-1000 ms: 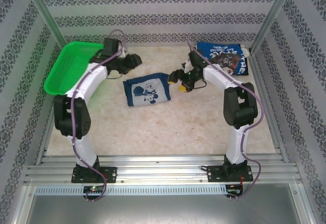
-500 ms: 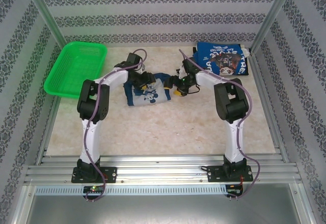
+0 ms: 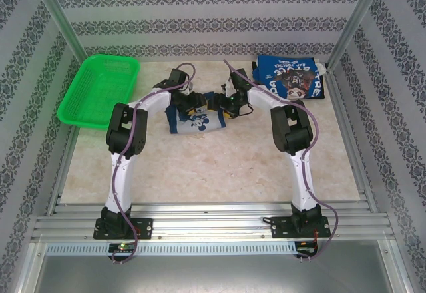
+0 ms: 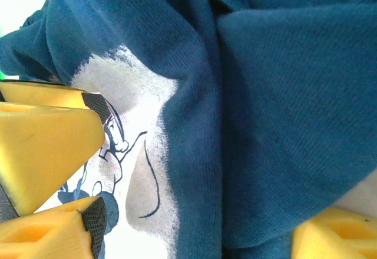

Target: Fold and stack the t-shirts

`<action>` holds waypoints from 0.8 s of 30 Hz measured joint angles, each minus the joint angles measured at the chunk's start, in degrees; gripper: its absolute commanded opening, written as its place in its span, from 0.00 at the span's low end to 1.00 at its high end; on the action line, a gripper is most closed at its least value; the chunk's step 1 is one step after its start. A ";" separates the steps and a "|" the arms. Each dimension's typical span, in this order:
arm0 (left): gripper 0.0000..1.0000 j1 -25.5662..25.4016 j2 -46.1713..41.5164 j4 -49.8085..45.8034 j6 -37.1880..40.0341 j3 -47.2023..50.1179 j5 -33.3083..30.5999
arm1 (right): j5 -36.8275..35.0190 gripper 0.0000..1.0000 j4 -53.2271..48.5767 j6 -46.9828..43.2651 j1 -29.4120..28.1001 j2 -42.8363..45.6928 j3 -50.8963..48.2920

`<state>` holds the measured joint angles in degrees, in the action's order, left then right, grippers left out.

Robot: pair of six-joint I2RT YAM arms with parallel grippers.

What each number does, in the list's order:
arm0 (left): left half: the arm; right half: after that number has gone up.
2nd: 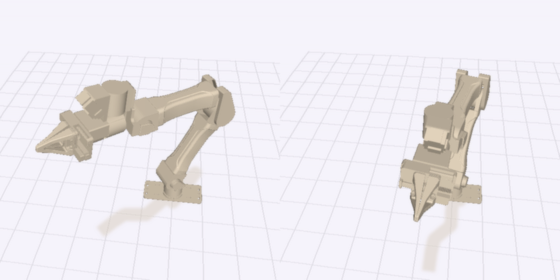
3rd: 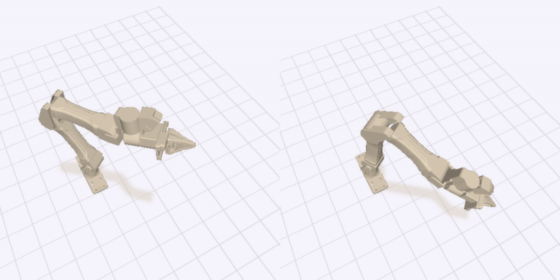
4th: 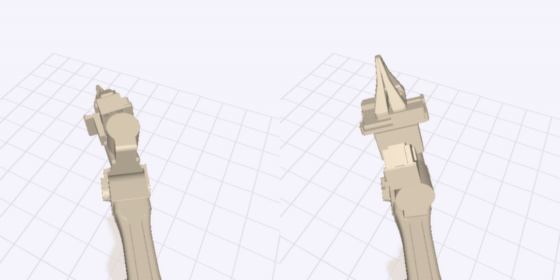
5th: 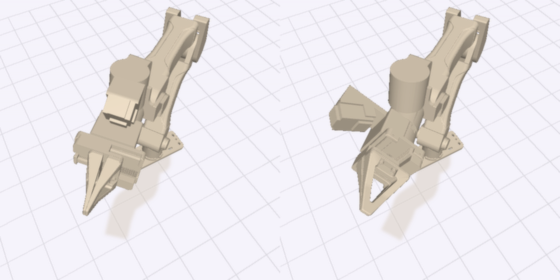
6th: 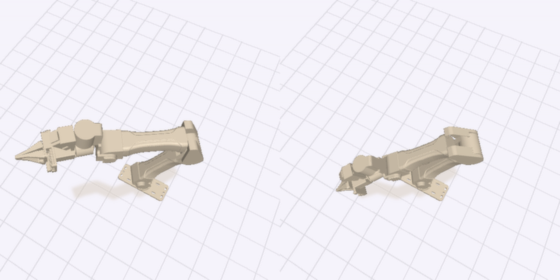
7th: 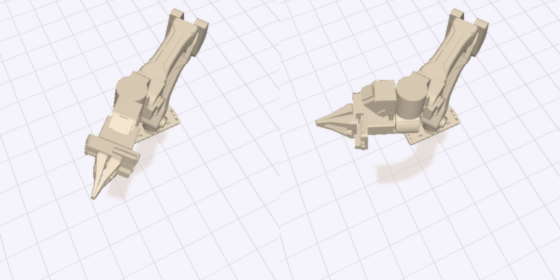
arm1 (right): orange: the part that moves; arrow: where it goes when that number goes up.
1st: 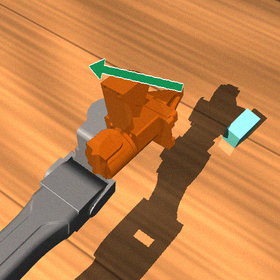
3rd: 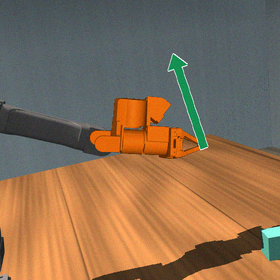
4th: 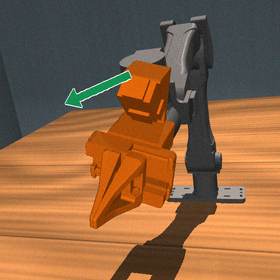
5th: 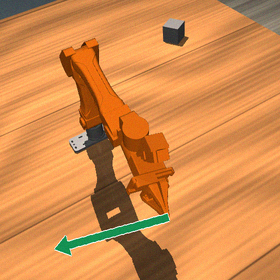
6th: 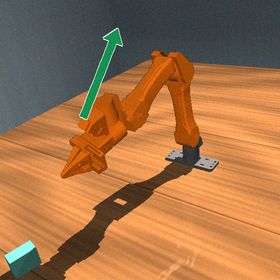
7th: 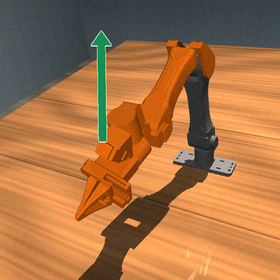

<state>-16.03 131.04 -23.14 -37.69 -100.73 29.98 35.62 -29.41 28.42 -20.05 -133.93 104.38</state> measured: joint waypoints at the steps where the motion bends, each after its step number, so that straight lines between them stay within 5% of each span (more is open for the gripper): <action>1: 0.57 -0.02 0.00 0.02 0.00 0.00 0.02 | -0.24 0.72 -0.61 -0.28 0.00 0.00 0.24; 11: 0.57 -0.02 -0.04 0.48 0.20 0.04 1.11 | -4.55 0.62 -7.15 -3.89 -1.38 -0.44 2.67; 18: 0.70 0.72 -1.53 1.22 -2.25 0.09 1.70 | -9.62 0.35 -9.75 -5.64 -2.62 -0.92 3.52; 24: 0.72 5.81 -12.33 2.21 -5.92 0.11 1.44 | -12.28 0.10 -11.10 -5.88 -2.71 -0.90 3.58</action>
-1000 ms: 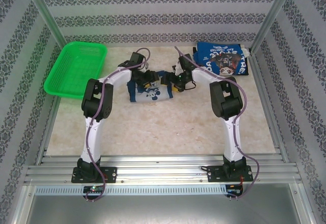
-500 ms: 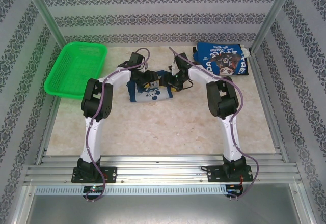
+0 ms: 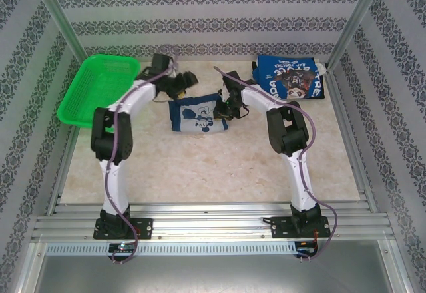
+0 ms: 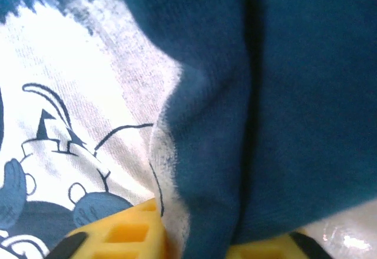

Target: Fold and stack the t-shirts

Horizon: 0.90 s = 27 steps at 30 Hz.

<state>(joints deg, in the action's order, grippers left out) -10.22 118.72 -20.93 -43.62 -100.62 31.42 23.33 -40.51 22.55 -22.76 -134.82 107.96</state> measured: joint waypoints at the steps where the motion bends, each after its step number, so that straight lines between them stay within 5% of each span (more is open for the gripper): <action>1: 0.72 1.09 -2.78 0.20 -0.20 0.00 0.00 | -0.33 0.07 -0.31 -0.13 0.00 0.00 0.33; 10: 0.70 7.80 -23.34 3.65 0.04 13.27 -0.61 | -11.37 0.00 -6.29 -5.73 -0.48 0.00 7.80; 17: 0.65 10.80 -24.44 3.34 1.20 29.27 -0.59 | -20.22 0.00 -12.09 -12.28 0.46 0.00 18.43; 27: 0.62 12.13 -24.46 3.45 3.23 34.42 0.11 | -29.11 0.00 -19.32 -20.79 5.05 -6.51 38.91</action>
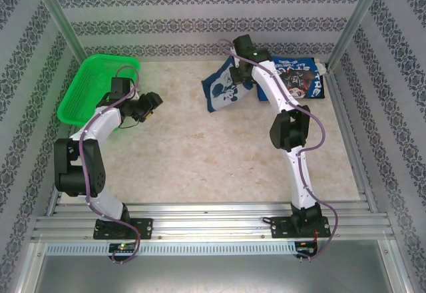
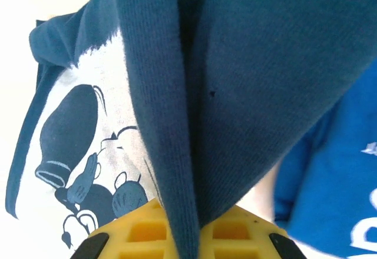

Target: Fold and stack the t-shirts

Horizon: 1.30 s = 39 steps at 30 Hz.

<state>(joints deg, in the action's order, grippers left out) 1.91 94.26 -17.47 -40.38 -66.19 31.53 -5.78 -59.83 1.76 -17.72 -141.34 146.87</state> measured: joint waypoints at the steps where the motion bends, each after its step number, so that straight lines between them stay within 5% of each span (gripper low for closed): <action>1: 0.61 0.13 0.02 0.04 0.24 0.37 0.02 | -0.74 0.00 -0.24 -0.90 0.46 -0.28 0.68; 26: 0.59 2.69 0.00 -0.11 3.80 5.55 1.25 | -4.68 0.00 -0.52 -11.19 15.28 2.03 0.70; 39: 0.58 2.71 -0.04 -4.20 5.77 5.55 -0.07 | 7.23 0.00 4.46 -2.91 25.73 2.91 -4.57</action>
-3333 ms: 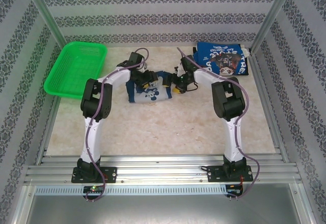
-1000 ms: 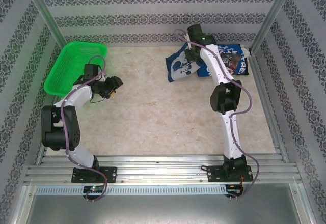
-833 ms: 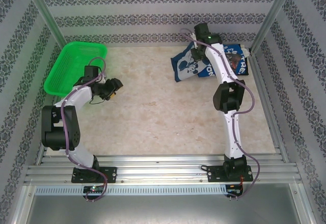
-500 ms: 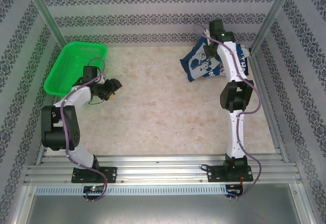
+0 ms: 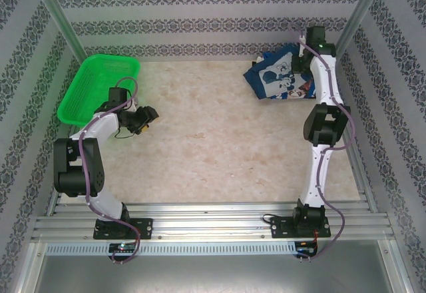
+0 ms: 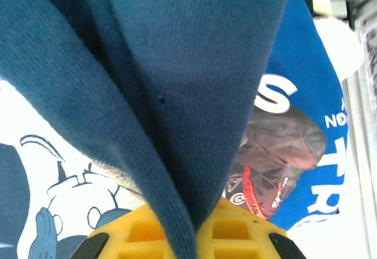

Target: Fold and stack the t-shirts

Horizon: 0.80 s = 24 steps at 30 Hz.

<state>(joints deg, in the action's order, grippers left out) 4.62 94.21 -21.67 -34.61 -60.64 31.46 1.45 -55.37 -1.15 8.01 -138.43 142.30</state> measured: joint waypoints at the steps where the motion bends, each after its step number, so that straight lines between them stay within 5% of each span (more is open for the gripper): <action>1: 0.58 0.00 -0.07 -0.39 0.13 0.00 -0.24 | 1.11 0.00 1.16 1.11 1.01 0.37 -1.81; 13: 0.58 0.00 -4.22 -4.59 0.35 0.00 -2.47 | 6.23 0.02 5.64 5.44 7.63 -1.14 -2.29; 16: 0.58 0.00 -5.40 -5.95 0.66 0.00 -3.28 | 7.41 0.14 6.32 7.32 7.87 -3.13 -0.44; 18: 0.60 0.00 -6.45 -6.82 0.92 0.00 -3.69 | 8.35 0.37 6.43 8.41 8.26 -4.59 0.37; 24: 0.69 0.00 -7.89 -8.33 1.25 0.00 -4.39 | 8.24 0.59 4.15 12.50 9.86 -6.40 0.98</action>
<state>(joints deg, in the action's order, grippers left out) 4.62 86.32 -30.00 -33.36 -60.64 27.07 9.69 -51.22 11.35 17.87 -144.84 143.28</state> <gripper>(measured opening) 0.664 0.545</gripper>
